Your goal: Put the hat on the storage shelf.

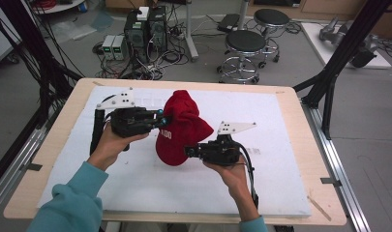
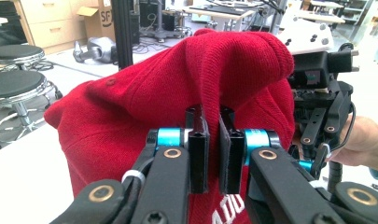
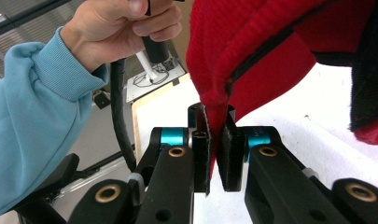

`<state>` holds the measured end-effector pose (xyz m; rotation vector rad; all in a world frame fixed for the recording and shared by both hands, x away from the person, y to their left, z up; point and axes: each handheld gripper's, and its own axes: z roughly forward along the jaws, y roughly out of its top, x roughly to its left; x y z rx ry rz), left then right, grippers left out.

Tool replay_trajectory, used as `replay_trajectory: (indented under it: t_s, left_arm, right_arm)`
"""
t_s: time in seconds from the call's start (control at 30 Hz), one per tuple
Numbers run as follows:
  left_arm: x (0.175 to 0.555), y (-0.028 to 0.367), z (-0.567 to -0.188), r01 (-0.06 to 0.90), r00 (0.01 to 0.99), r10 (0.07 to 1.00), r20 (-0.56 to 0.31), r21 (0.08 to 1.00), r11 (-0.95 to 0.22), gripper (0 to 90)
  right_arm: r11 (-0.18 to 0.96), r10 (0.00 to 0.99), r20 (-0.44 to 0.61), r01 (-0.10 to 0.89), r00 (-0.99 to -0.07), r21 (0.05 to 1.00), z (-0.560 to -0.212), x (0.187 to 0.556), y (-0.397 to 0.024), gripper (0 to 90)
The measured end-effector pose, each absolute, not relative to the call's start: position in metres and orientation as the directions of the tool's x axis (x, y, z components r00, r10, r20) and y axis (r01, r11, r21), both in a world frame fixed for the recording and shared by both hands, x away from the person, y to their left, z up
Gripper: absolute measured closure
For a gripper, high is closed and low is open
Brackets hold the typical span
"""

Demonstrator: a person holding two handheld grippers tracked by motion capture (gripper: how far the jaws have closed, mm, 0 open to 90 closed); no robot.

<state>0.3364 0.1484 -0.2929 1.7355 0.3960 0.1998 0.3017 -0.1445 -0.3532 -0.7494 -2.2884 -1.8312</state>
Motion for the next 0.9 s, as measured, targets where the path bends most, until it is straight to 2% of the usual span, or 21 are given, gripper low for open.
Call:
replay_trajectory:
  t_s: [0.07,0.1,0.13,0.17,0.2,0.23,0.37,0.63,0.9]
  left_arm:
    - [0.336,0.149,-0.294,0.156,0.922,0.378,-0.086,0.975,-0.159,73.4]
    - [0.336,0.149,-0.294,0.156,0.922,0.378,-0.086,0.975,-0.159,64.7]
    - [0.336,0.149,-0.294,0.162,0.917,0.388,-0.088,0.973,-0.163,64.7]
    - [0.336,0.148,-0.294,0.175,0.909,0.406,-0.095,0.97,-0.165,36.9]
    - [0.338,0.149,-0.296,0.188,0.907,0.407,-0.107,0.968,-0.165,21.6]
    - [0.338,0.149,-0.296,0.188,0.907,0.407,-0.107,0.968,-0.165,13.4]
    - [0.339,0.156,-0.298,0.186,0.896,0.43,-0.107,0.972,-0.146,9.7]
    - [0.334,0.172,-0.304,0.152,0.891,0.449,-0.066,0.976,-0.159,9.9]
    - [0.306,0.205,-0.326,0.073,0.865,0.498,0.059,0.968,-0.241,10.2]
  right_arm:
    - [0.15,0.319,0.378,0.44,-0.869,0.885,-0.353,0.302,-0.145,85.7]
    - [0.15,0.319,0.378,0.44,-0.869,0.885,-0.353,0.302,-0.145,85.7]
    - [0.15,0.327,0.382,0.446,-0.865,0.882,-0.353,0.301,-0.145,85.8]
    - [0.137,0.335,0.379,0.443,-0.863,0.886,-0.353,0.302,-0.147,85.9]
    - [0.131,0.33,0.385,0.446,-0.862,0.885,-0.353,0.302,-0.147,85.9]
    - [0.125,0.328,0.386,0.445,-0.862,0.887,-0.352,0.302,-0.148,85.9]
    - [0.124,0.344,0.376,0.438,-0.861,0.89,-0.351,0.301,-0.15,85.9]
    - [0.119,0.363,0.369,0.435,-0.856,0.892,-0.351,0.304,-0.152,85.8]
    - [0.12,0.406,0.344,0.423,-0.847,0.898,-0.346,0.303,-0.159,85.8]
